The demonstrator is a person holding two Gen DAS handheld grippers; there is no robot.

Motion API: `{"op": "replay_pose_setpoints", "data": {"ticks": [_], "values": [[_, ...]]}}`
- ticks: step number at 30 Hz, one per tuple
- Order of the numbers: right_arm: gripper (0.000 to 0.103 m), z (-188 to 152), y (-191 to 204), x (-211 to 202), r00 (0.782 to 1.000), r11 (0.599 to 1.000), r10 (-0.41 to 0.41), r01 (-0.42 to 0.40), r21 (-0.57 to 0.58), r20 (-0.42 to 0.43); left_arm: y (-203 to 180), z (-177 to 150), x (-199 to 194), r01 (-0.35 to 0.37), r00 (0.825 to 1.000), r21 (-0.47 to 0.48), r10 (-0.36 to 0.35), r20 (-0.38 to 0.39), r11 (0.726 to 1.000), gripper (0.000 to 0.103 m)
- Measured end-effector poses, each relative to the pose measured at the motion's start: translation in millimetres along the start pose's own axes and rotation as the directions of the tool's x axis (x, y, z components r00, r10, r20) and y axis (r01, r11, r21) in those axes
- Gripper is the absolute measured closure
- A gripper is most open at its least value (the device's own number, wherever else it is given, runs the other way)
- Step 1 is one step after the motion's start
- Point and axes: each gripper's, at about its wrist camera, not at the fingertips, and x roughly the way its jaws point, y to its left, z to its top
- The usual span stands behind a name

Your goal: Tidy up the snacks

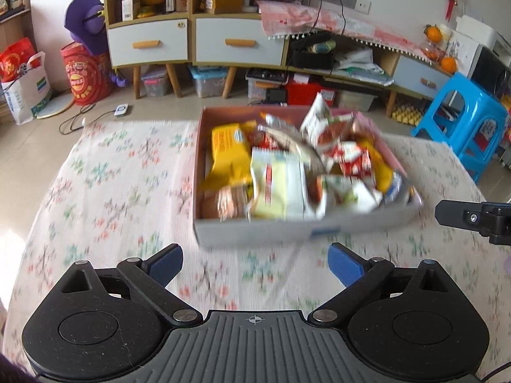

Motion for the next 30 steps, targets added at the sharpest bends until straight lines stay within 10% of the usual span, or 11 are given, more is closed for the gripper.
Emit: {"op": "replay_pose_setpoints", "data": {"ticks": [30], "values": [[0.010, -51.9, 69.7, -76.0, 0.992, 0.989, -0.088, 0.098, -0.109, 0.096, -14.4, -37.5, -80.7, -0.154, 0.988, -0.024, 0.154, -0.007, 0.988, 0.001]]}}
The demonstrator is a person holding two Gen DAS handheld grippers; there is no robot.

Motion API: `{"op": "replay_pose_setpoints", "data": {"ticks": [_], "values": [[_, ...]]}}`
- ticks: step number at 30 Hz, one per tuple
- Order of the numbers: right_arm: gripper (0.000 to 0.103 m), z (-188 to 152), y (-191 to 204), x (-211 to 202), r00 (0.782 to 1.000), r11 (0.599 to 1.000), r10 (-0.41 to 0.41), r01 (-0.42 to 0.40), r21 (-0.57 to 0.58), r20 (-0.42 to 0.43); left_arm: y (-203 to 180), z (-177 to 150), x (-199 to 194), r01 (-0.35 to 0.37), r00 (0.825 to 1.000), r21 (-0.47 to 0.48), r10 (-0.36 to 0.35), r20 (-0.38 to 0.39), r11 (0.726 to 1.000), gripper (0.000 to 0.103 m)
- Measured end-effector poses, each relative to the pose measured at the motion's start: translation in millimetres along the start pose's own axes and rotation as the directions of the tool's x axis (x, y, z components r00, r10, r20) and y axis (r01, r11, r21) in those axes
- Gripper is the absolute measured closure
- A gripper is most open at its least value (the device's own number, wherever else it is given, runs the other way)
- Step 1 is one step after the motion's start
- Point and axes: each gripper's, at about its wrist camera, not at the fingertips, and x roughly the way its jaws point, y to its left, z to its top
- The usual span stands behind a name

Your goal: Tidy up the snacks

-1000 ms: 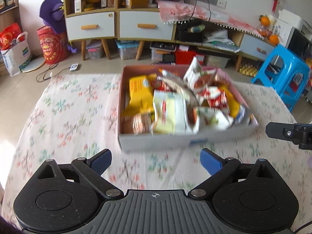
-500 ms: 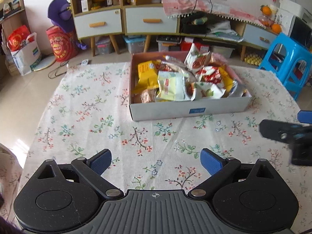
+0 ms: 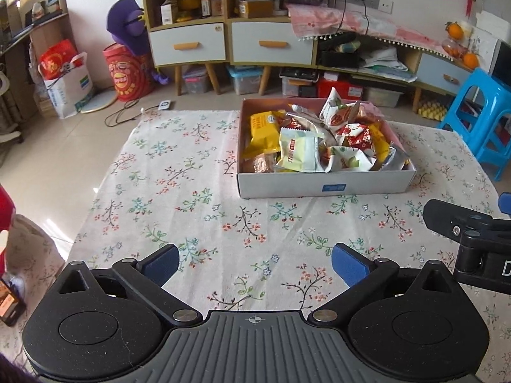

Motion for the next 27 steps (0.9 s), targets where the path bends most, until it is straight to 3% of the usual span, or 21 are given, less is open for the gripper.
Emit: {"op": "replay_pose_setpoints", "data": {"ticks": [7, 27], "values": [[0.010, 0.2, -4.3, -2.8, 0.999, 0.999, -0.038, 0.038, 0.011, 0.026, 0.6, 0.2, -4.1, -0.051, 0.998, -0.021, 0.052, 0.019, 0.998, 0.000], [0.010, -3.7, 0.4, 3.0, 0.999, 0.999, -0.045, 0.045, -0.005, -0.001, 2.3, 1.3, -6.5, -0.041, 0.999, -0.044, 0.042, 0.023, 0.998, 0.000]]}}
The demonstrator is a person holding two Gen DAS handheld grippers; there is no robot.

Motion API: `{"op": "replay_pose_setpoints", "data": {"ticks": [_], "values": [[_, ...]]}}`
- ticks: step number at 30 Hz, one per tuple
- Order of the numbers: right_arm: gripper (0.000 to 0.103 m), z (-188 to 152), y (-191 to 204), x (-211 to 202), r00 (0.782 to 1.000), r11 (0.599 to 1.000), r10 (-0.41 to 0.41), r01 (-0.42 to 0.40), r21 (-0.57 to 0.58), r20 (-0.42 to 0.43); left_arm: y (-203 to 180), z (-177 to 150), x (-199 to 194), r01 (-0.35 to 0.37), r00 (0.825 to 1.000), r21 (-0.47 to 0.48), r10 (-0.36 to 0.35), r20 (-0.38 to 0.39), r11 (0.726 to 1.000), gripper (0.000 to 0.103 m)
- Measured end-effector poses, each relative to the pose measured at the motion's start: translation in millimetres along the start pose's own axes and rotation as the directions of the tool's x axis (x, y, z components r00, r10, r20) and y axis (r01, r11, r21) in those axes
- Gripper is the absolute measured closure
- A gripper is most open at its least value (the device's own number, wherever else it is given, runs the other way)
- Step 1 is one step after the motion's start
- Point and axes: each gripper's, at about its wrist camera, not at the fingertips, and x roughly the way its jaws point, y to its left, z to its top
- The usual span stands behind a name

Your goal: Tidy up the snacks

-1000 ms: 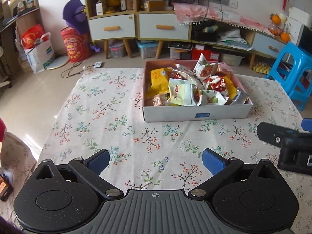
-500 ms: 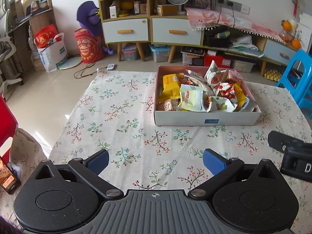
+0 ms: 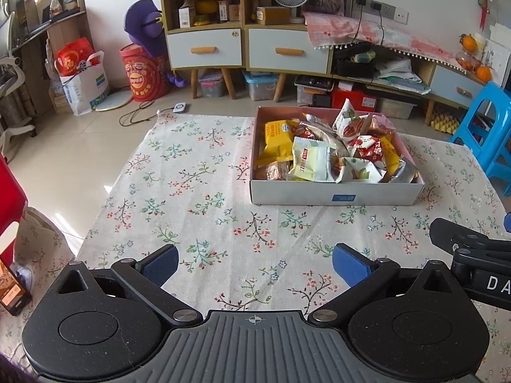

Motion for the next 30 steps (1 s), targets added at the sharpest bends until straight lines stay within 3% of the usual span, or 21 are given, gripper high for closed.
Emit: {"op": "replay_pose_setpoints", "data": {"ticks": [30], "values": [[0.010, 0.1, 0.0, 1.0, 1.000, 1.000, -0.001, 0.001, -0.003, -0.003, 2.9, -0.2, 0.3, -0.003, 1.000, -0.004, 0.003, -0.012, 1.000, 0.000]]}}
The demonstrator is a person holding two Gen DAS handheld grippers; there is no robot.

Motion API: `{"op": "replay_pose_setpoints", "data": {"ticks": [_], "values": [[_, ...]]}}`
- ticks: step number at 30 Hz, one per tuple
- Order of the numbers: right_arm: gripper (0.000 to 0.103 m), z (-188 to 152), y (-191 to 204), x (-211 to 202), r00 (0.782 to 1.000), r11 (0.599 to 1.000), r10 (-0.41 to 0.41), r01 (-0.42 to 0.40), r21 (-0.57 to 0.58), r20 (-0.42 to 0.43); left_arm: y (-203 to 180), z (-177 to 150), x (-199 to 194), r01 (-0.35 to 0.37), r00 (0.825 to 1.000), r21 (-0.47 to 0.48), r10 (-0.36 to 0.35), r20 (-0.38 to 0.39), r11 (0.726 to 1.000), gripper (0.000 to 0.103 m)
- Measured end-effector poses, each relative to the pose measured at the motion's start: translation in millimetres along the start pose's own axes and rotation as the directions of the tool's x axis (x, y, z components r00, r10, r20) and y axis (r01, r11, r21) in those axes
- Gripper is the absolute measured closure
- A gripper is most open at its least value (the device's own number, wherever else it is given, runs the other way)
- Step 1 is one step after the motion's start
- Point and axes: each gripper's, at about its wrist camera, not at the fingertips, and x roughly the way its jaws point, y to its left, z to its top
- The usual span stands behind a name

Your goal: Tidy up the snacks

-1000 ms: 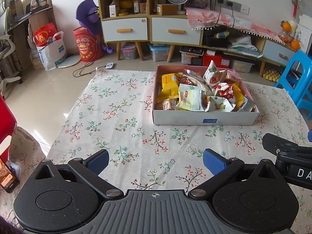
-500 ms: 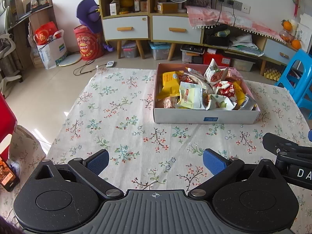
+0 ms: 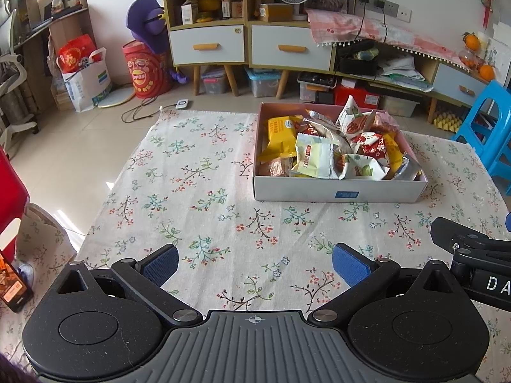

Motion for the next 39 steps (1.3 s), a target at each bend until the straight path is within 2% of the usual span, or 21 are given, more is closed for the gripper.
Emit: {"op": "replay_pose_setpoints", "data": {"ticks": [39], "values": [[0.010, -3.5, 1.1, 1.1, 1.000, 1.000, -0.003, 0.003, -0.002, -0.006, 3.3, -5.5, 1.3, -0.002, 1.000, 0.014, 0.002, 0.011, 1.000, 0.000]]}}
